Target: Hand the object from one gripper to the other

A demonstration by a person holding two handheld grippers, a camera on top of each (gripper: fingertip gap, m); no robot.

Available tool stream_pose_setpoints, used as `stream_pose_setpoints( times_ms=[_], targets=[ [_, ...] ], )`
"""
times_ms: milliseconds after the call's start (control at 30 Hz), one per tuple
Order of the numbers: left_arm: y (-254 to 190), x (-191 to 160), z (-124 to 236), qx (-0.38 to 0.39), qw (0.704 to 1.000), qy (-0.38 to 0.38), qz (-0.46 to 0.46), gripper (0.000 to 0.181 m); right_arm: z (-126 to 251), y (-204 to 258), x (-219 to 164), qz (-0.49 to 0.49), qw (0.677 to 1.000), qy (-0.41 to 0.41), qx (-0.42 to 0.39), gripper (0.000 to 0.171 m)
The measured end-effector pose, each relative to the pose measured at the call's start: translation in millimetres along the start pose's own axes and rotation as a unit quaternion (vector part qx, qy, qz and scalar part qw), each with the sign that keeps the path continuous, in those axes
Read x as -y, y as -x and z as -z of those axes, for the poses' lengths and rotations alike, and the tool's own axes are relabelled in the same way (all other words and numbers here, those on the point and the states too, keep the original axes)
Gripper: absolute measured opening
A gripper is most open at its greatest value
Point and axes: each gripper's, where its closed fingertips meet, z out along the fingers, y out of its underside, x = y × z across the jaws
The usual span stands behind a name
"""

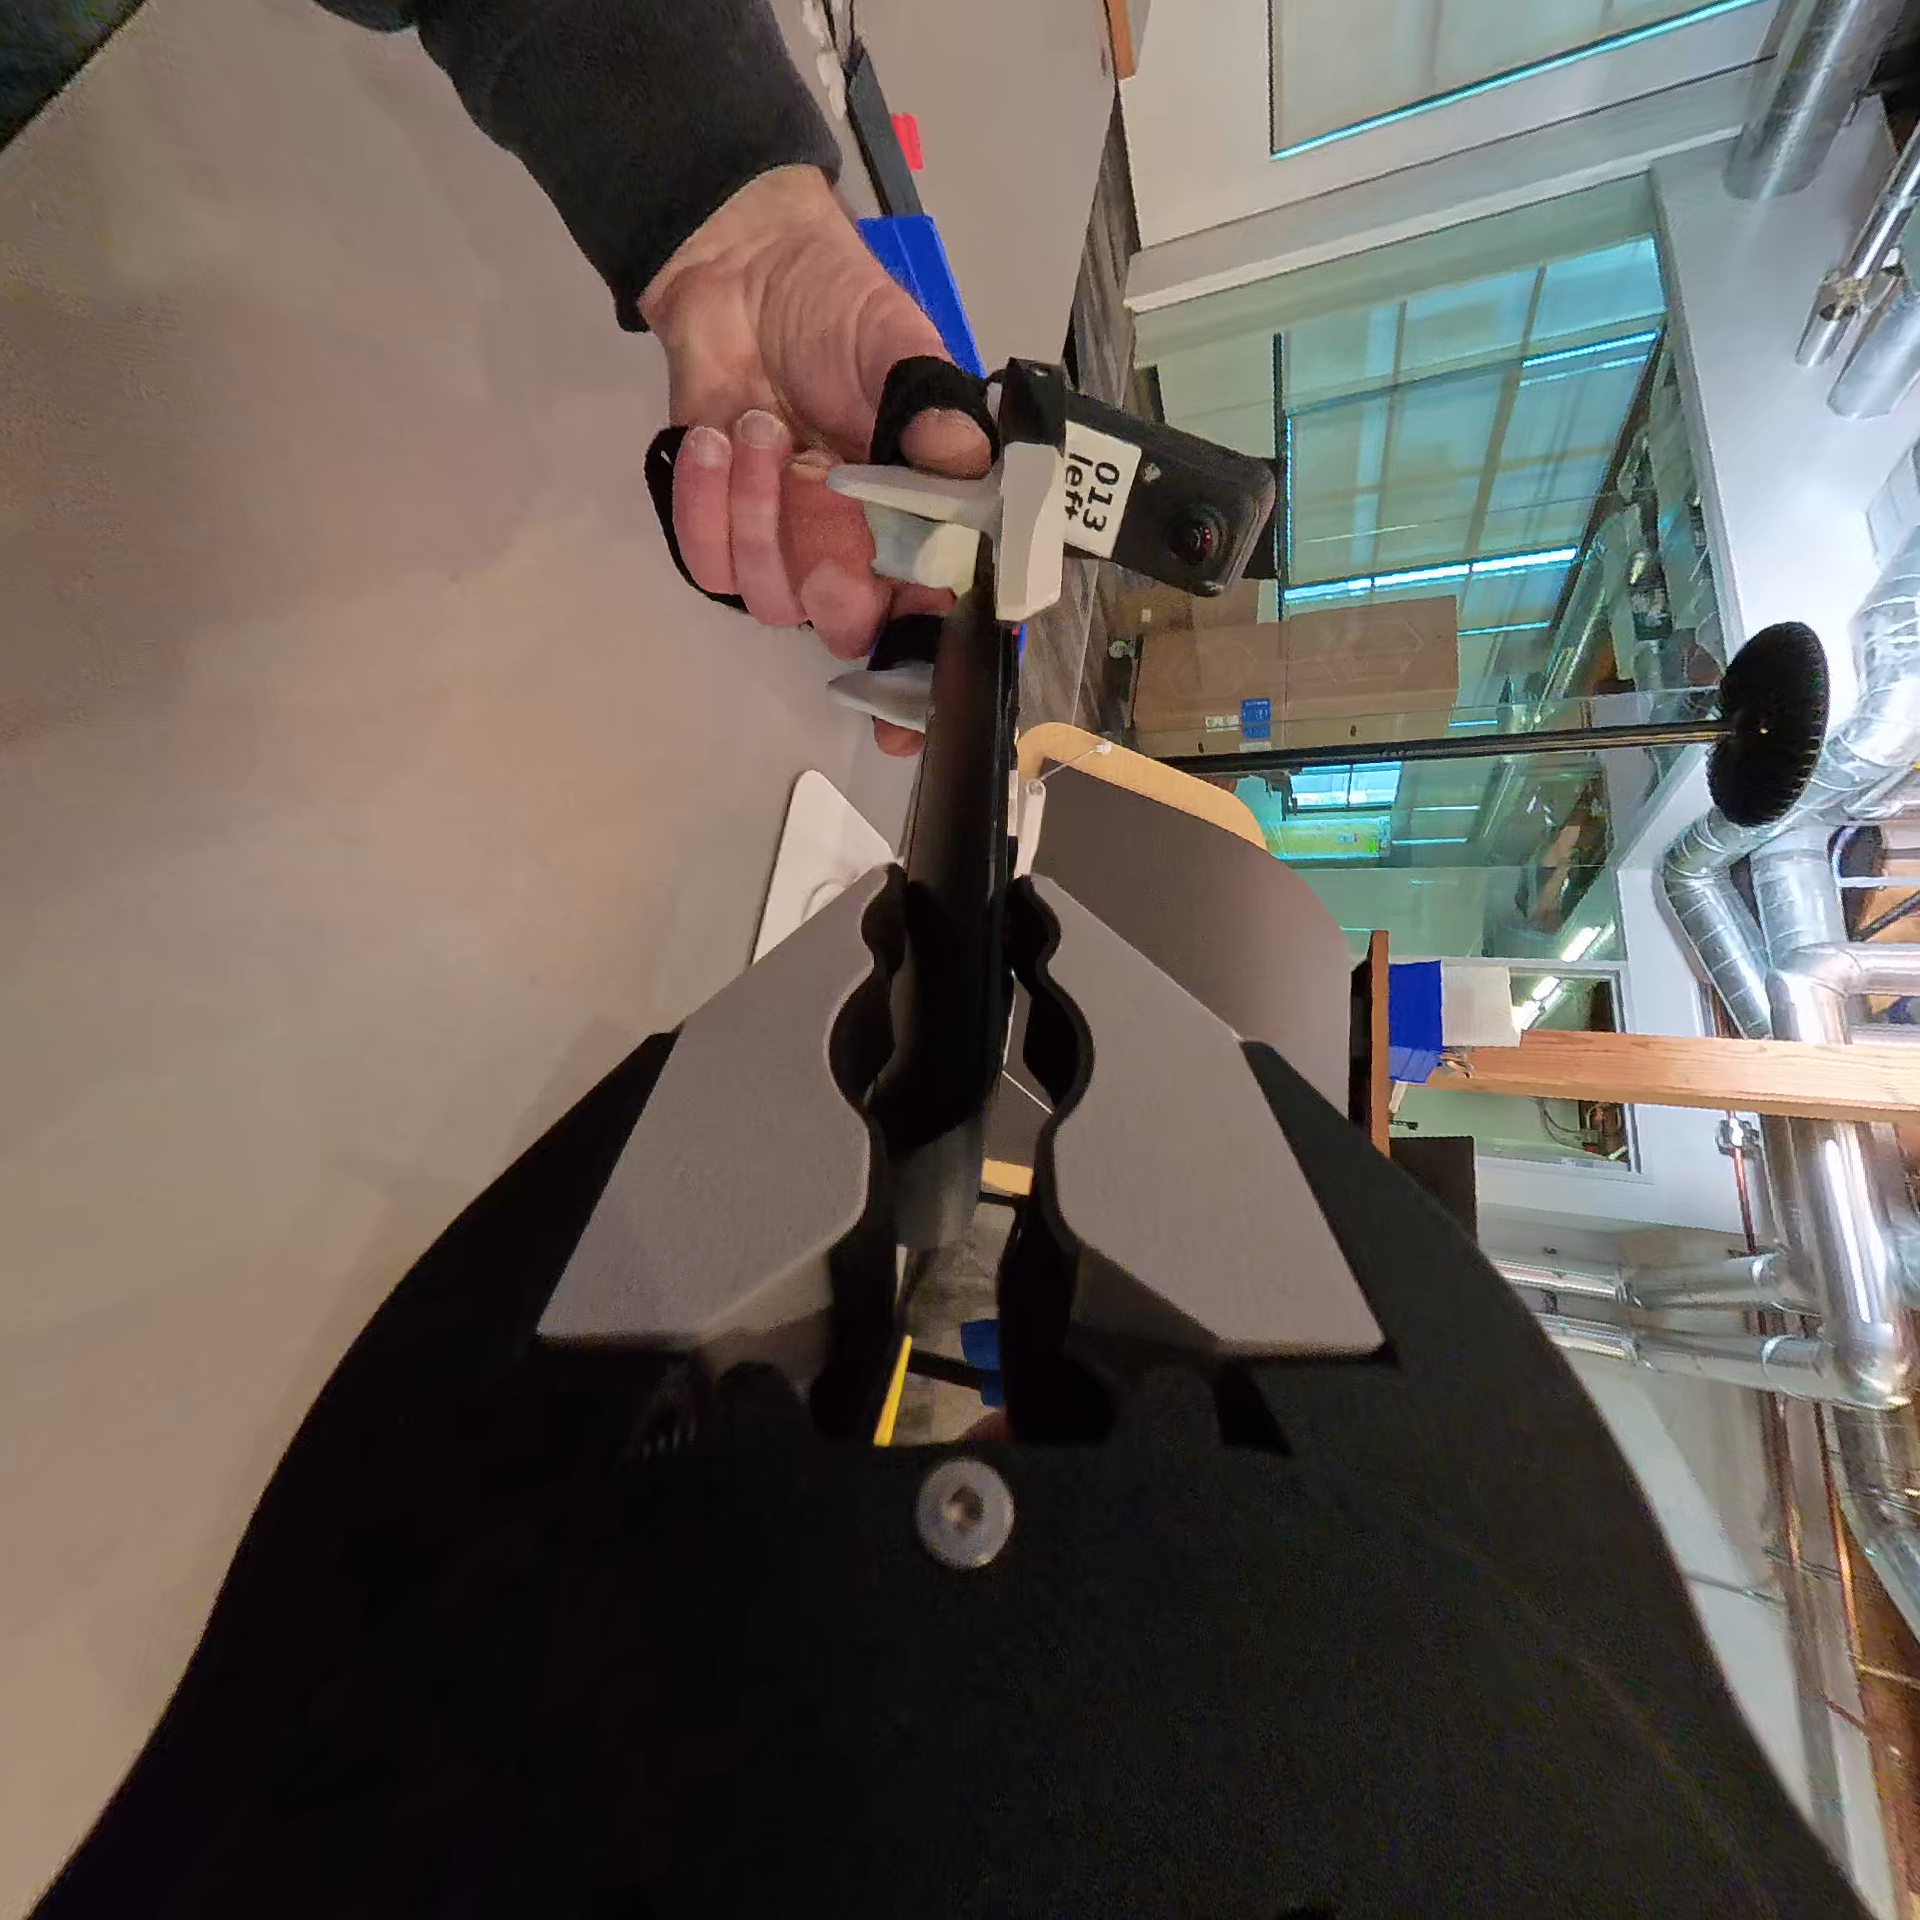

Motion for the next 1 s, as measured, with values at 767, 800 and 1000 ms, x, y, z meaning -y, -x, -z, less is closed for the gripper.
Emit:
stream_pose_setpoints(
  times_ms=[767, 800, 1000],
  targets=[
    [1, -5, -13, 0.019, 0.999, -0.016, -0.036, 0.068, -6, 4, -8, -0.04, 0.999, -0.015, -0.02, 0.019],
    [2, -6, -13, 0.022, 0.999, -0.015, -0.039, 0.068, -6, 4, -9, -0.043, 0.999, -0.014, -0.024, 0.02],
    [3, -1, -12, 0.032, 0.998, -0.03, -0.039, 0.066, -6, 5, -12, -0.074, 0.996, -0.03, -0.043, 0.028]
  ],
)
